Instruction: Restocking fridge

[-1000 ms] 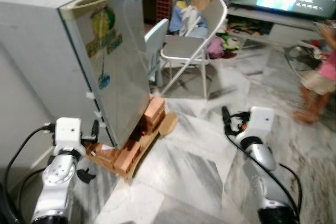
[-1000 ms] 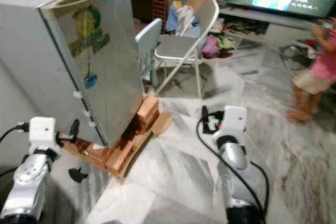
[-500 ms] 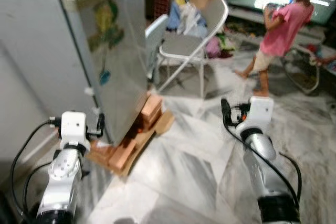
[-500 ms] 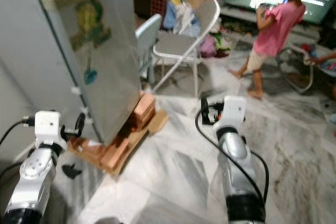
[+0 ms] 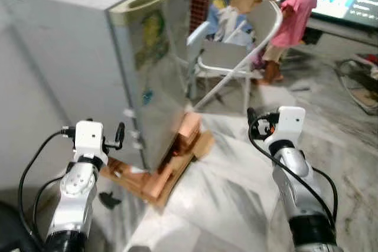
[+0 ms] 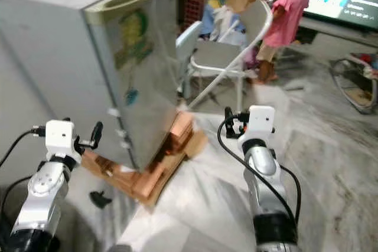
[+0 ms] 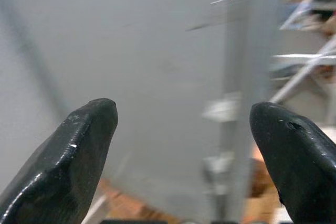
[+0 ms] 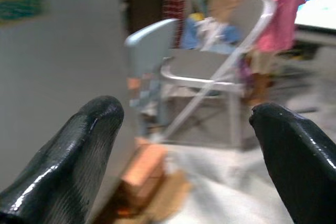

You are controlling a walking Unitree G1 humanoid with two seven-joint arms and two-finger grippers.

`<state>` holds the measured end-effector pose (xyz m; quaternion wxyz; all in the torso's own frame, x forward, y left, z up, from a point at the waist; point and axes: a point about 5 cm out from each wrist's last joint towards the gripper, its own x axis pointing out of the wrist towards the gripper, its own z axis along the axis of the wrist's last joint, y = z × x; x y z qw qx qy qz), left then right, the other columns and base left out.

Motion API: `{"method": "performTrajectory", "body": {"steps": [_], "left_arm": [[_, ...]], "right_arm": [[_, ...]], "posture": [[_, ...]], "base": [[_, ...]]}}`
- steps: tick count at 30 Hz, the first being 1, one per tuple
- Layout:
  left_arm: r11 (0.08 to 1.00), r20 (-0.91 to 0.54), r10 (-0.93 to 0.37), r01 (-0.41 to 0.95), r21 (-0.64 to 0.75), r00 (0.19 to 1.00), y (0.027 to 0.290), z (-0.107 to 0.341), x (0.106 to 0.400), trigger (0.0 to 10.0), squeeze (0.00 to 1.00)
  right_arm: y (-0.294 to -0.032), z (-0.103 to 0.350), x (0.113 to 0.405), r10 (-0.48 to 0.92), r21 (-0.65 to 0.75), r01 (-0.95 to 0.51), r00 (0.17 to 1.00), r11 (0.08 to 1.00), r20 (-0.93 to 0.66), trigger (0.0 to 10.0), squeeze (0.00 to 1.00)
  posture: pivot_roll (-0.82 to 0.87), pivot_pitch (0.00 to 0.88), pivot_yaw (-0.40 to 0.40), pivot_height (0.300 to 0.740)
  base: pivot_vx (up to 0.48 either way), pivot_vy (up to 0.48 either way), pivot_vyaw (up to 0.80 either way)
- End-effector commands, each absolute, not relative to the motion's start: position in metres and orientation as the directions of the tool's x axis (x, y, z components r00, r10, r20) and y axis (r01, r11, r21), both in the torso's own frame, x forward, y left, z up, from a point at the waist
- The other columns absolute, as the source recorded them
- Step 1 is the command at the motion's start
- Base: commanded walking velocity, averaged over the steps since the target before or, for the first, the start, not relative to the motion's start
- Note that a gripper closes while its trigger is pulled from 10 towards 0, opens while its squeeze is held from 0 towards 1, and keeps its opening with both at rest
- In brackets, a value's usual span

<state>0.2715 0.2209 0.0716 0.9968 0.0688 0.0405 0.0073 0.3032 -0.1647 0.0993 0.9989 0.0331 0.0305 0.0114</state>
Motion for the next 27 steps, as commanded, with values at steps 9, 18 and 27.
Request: {"method": "performTrajectory", "body": {"steps": [9, 18, 27], "left_arm": [[0.990, -0.064, 0.004, 0.005, 0.144, 0.998, 0.2163, 0.0757, 0.2722, 10.0, 0.00], [0.992, -0.076, -0.015, 0.024, 0.121, 0.997, 0.2141, 0.0750, 0.2706, 10.0, 0.00], [0.993, -0.081, -0.020, 0.029, 0.114, 0.997, 0.2106, 0.0731, 0.2686, 10.0, 0.00]], "right_arm": [[-0.1703, 0.1011, 0.3045, 0.004, 0.039, -0.002, 0.999, 0.999, -0.054, 10.0, 0.00], [-0.1716, 0.1008, 0.3045, 0.008, 0.036, -0.006, 0.998, 0.999, -0.063, 10.0, 0.00], [-0.1704, 0.1010, 0.3033, 0.019, 0.032, -0.017, 0.998, 0.999, -0.065, 10.0, 0.00]], "posture": [[0.12, 0.000, -0.057, 0.740], [0.12, 0.000, -0.065, 0.740], [0.12, 0.002, -0.072, 0.740]], "base": [[0.109, 0.117, -0.41], [0.000, 0.000, -0.76], [0.000, 0.000, -0.52]]}}
